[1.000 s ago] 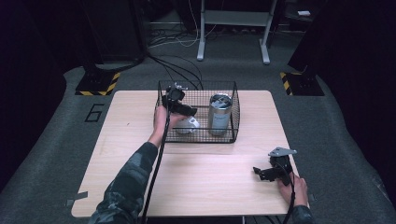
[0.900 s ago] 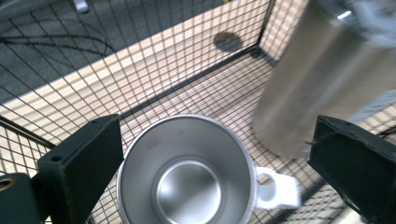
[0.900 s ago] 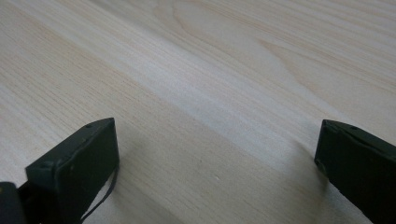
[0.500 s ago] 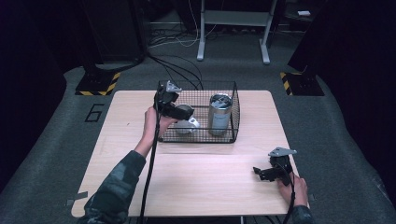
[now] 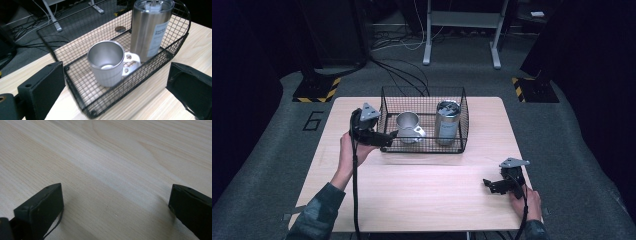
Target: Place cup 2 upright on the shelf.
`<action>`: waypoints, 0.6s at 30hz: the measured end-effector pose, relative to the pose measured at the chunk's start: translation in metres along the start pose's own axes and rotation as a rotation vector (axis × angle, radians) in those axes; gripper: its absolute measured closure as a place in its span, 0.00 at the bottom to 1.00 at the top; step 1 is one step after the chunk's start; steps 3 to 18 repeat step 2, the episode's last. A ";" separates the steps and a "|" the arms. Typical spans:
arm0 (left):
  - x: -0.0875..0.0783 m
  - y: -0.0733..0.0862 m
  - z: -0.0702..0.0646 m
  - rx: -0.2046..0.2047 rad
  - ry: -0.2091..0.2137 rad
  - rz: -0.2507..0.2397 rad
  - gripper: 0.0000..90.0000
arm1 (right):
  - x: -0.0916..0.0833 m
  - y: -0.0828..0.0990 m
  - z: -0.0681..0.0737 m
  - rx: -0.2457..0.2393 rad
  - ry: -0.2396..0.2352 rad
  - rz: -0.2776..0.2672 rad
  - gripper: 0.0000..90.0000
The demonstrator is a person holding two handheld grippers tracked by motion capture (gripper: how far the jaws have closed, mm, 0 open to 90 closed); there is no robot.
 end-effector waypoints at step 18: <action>-0.006 0.007 0.004 -0.010 -0.004 0.000 0.02 | 0.000 0.000 0.000 0.002 0.000 0.001 0.00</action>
Point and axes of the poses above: each handheld gripper's, and its own axes: x roughly forward along the jaws, y roughly out of its underside, z roughly to its left, the point moved 1 cm from there along x, roughly forward along the jaws, and after that the axes turned 9 degrees about -y, right-handed, at the moved point
